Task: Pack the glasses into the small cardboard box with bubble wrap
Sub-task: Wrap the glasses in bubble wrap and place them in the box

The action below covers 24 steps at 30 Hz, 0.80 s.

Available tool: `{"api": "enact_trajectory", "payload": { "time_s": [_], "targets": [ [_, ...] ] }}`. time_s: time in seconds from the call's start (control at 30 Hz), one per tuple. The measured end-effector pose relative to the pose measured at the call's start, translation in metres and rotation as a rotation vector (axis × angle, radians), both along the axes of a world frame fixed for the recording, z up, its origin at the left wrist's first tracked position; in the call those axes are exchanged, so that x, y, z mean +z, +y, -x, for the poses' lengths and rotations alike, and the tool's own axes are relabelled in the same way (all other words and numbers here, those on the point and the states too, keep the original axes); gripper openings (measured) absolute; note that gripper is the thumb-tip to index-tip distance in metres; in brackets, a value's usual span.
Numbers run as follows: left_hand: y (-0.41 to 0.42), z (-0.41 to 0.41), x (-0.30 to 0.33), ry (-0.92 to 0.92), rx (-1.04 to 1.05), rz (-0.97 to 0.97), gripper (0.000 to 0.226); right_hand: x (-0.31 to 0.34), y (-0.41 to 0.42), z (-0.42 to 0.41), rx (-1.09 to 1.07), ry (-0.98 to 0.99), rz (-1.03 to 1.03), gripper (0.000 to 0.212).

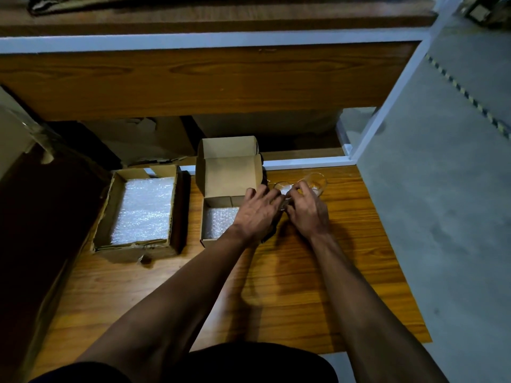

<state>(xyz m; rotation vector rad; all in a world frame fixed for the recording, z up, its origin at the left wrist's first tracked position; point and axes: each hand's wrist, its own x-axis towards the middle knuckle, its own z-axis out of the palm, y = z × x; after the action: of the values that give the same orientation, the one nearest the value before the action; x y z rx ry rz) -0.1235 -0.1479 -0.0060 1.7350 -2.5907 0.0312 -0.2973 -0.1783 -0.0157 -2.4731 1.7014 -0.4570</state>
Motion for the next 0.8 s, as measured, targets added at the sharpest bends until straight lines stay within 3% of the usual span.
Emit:
{"api": "enact_trajectory", "payload": {
  "time_s": [0.17, 0.4, 0.57, 0.8],
  "targets": [
    [-0.004, 0.001, 0.007, 0.036, 0.006, -0.022, 0.061, 0.012, -0.006, -0.008, -0.068, 0.057, -0.133, 0.023],
    [0.004, -0.033, 0.015, 0.167, 0.092, 0.099, 0.056, 0.015, 0.005, -0.009, -0.044, -0.058, -0.061, 0.038],
    [0.015, -0.084, 0.016, 0.231, 0.260, 0.191, 0.042, 0.017, 0.016, -0.052, 0.184, -0.131, 0.059, 0.024],
    [0.051, -0.179, 0.003, 0.358, 0.656, 0.284, 0.029, 0.009, 0.030, -0.154, 0.442, -0.300, 0.006, 0.018]
  ]
}}
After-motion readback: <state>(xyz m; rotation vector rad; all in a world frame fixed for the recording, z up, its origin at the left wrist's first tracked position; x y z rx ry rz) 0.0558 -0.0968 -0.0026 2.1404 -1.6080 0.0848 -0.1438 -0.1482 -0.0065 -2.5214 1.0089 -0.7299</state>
